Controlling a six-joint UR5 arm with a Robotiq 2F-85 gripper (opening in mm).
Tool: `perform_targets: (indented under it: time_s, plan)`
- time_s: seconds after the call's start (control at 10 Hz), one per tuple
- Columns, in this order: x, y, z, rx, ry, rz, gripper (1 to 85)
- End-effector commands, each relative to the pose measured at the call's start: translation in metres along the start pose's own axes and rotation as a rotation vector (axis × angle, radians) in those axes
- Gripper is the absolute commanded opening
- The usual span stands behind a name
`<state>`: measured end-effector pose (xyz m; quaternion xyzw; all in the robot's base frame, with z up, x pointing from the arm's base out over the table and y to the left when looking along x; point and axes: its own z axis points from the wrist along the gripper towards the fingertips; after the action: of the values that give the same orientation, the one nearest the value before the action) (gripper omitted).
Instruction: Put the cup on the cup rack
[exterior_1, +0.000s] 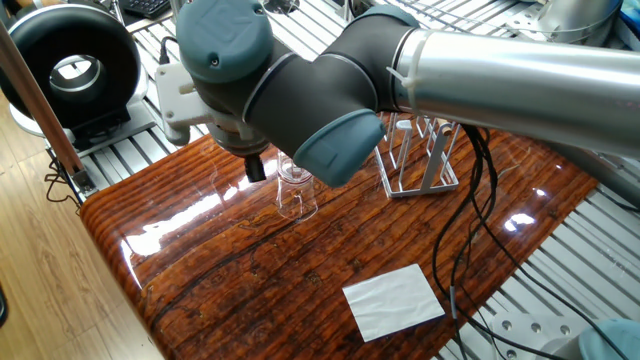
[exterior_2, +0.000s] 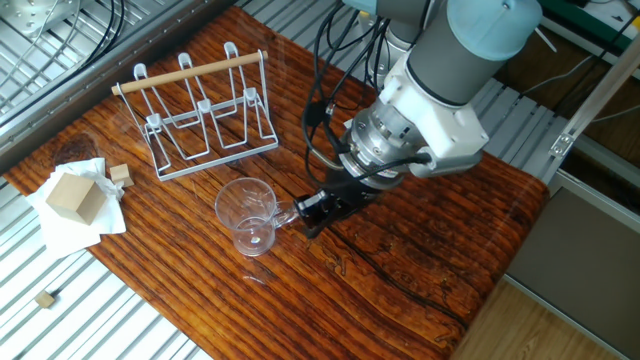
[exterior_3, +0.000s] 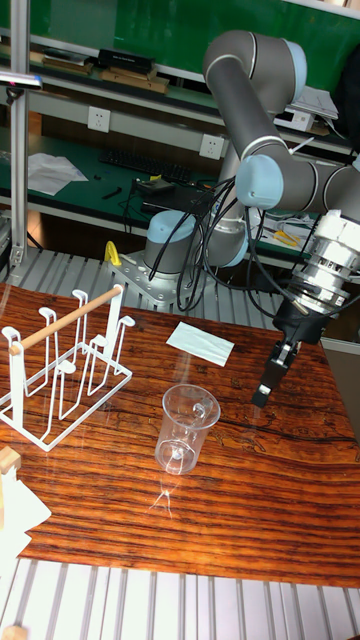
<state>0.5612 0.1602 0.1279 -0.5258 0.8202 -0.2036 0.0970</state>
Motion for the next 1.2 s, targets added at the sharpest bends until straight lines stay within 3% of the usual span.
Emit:
perform_targets:
  time_s: [0.0, 0.1, 0.7, 0.9, 1.1]
  plan:
    - [0.008, 0.003, 0.000, -0.013, 0.019, -0.106, 1.3]
    - [0.008, -0.001, 0.000, 0.001, 0.024, -0.128, 1.3]
    - [0.010, 0.003, -0.002, -0.019, 0.017, -0.169, 1.3]
    - [0.012, 0.008, -0.001, -0.038, 0.023, -0.183, 1.3]
    - [0.014, 0.022, -0.001, -0.091, 0.021, -0.216, 1.3]
